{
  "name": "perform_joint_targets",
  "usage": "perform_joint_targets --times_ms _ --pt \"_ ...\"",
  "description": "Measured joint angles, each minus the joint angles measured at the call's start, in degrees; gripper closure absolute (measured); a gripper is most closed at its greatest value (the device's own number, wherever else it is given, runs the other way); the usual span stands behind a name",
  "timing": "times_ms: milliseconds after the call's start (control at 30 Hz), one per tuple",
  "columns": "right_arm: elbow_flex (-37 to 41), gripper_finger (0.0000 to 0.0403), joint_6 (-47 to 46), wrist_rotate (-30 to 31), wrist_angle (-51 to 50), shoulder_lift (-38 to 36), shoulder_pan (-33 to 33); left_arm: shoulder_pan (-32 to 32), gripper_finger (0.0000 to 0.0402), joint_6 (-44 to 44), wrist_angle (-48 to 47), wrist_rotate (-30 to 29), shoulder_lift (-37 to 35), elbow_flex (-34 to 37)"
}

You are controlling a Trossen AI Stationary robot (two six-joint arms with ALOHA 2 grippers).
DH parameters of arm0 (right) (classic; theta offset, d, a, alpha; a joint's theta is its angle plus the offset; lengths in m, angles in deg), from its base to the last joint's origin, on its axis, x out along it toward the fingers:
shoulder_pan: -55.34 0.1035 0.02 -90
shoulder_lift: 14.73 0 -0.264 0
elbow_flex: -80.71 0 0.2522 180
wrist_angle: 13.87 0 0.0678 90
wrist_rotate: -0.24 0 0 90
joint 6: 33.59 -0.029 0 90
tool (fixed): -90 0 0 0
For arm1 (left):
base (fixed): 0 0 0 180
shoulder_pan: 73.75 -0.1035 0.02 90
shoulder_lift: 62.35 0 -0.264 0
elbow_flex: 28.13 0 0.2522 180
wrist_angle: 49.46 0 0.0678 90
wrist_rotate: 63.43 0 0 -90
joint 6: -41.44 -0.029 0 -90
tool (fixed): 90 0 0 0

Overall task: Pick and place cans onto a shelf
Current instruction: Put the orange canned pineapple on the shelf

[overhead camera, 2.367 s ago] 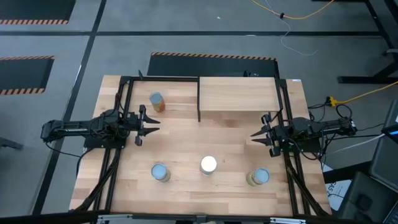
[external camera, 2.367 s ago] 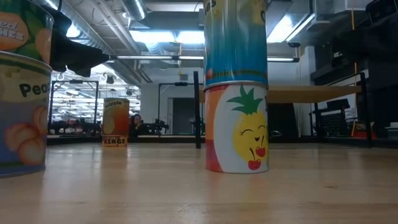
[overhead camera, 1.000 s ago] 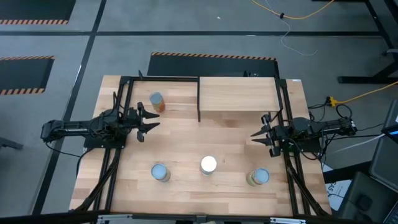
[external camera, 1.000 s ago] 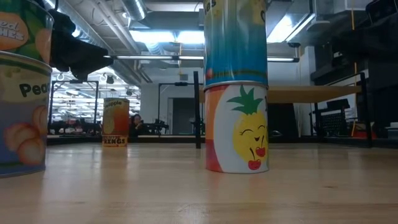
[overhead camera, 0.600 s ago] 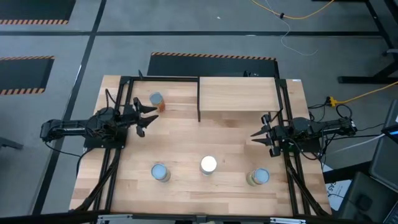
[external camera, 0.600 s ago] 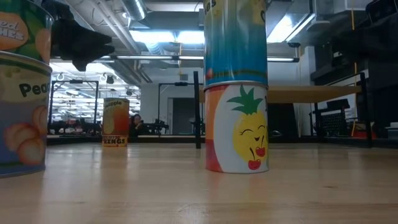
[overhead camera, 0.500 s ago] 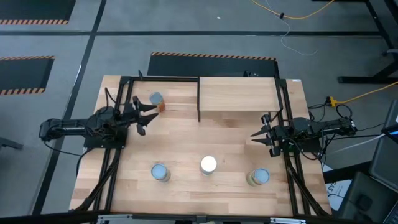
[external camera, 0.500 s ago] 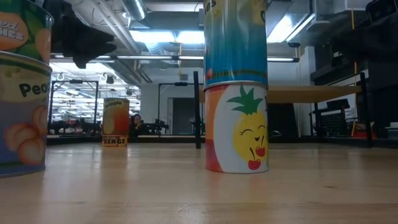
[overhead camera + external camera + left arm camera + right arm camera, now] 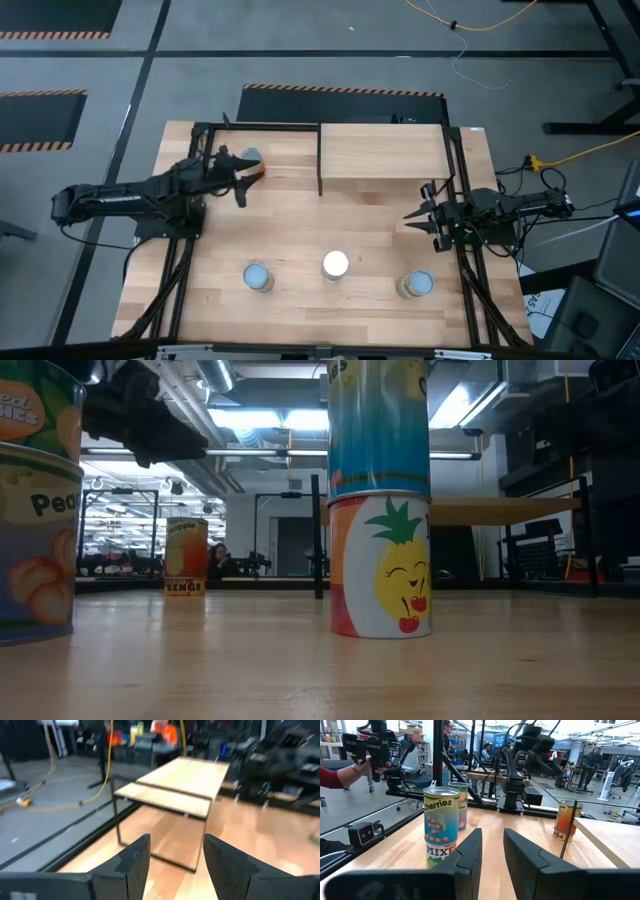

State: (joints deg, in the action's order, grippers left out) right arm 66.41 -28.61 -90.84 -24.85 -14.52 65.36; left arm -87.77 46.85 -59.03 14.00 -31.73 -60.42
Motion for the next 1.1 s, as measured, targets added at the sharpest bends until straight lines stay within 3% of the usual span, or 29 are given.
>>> perform_joint_targets --times_ms 267,400,667,1100 --pt "0.0 0.0318 0.0 0.0 0.0 0.0 0.0 -5.8 0.0225 -0.3 -18.1 0.0 9.4 -10.5" --pt "0.0 0.0318 0.0 0.0 0.0 0.0 0.0 -8.4 0.0225 -4.5 -25.1 0.0 13.6 -14.0" --pt "0.0 0.0318 0.0 0.0 0.0 0.0 0.0 -11.3 0.0225 -11.1 -28.5 1.6 19.3 -15.2" --pt "0.0 0.0318 0.0 0.0 -0.1 0.0 0.0 -13.1 0.0225 -12.0 -29.3 0.7 22.8 -15.2"
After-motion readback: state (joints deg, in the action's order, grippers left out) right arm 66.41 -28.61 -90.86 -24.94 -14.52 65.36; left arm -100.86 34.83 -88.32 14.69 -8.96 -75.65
